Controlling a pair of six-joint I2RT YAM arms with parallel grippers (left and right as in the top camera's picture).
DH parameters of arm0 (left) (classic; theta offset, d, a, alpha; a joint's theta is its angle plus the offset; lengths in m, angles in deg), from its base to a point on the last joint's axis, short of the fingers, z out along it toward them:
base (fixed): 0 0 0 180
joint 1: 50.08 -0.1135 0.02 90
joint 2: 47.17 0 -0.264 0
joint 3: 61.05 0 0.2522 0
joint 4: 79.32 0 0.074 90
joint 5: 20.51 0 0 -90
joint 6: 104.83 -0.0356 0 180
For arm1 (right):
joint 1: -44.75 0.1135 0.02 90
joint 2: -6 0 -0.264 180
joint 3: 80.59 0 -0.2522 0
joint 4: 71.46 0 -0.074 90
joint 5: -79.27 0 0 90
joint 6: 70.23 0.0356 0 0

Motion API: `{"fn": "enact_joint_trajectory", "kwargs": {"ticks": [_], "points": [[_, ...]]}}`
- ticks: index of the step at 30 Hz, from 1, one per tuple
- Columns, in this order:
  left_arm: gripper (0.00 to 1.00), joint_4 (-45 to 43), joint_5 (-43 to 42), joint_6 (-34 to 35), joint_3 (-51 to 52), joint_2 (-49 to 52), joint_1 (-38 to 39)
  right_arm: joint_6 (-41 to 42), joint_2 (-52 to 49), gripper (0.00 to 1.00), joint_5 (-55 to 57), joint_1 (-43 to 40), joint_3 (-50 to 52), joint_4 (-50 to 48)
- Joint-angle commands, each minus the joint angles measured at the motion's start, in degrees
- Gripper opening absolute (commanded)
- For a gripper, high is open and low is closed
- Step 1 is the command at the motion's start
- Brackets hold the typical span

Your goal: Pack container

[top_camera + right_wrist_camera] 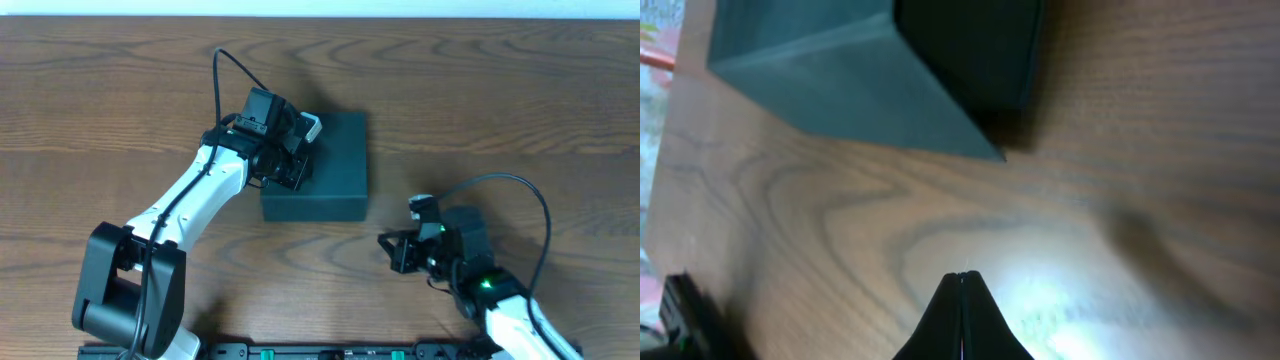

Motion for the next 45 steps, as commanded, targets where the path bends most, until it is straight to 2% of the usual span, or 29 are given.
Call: {"fn": "enact_joint_trajectory", "kwargs": {"ticks": [1,8,12,19,21,26,29,32,36,38,40,43,45], "points": [[0.06,0.39,0.61,0.7,-0.24,1.7,0.15,5.14,-5.14,0.02,4.24,3.15,0.39,-5.68],[0.06,0.74,0.37,1.55,-0.24,1.7,0.22,12.83,-18.21,0.01,15.17,10.64,0.39,-23.67],[0.06,1.57,0.37,1.55,-0.24,1.7,0.24,14.91,-24.68,0.02,20.63,12.24,0.35,-32.92],[0.06,2.71,0.37,1.55,-0.24,1.7,0.24,15.5,-29.79,0.02,24.55,12.2,-0.74,-40.81],[0.06,2.84,0.35,1.57,-0.24,1.7,0.24,15.47,-29.7,0.01,23.69,12.2,-0.96,-41.16],[0.06,6.82,0.17,1.99,-1.92,0.9,-0.04,14.4,-26.6,0.02,5.51,11.02,-0.96,-39.45],[0.06,13.05,0.2,2.38,-5.01,-1.97,-0.59,14.38,-21.09,0.01,0.72,9.44,-0.98,-33.48],[0.06,17.97,0.66,2.38,-7.08,-8.46,-0.94,12.59,-11.87,0.01,0.72,8.2,-1.79,-22.38],[0.06,23.76,5.51,2.4,-7.08,-20.2,-0.94,6.91,2.4,0.01,4.81,7.56,-8.28,3.02],[0.06,27.41,6.25,2.38,-6.95,-26.21,-0.94,2.91,9.05,0.02,8.37,7.61,-13.55,17.7],[0.06,29.35,6.21,2.43,-5.86,-31.52,-0.92,0.33,14.23,0.02,10.84,7.61,-17.66,28.22],[0.06,29.64,6.21,4.31,-1.2,-41.38,-0.9,-0.85,22.01,0.02,15.04,8.0,-21.4,39.1],[0.06,29.46,6.25,5.7,2.69,-47.43,-0.9,-0.55,26.99,0.02,16.72,8.52,-21.73,42.91]]}}
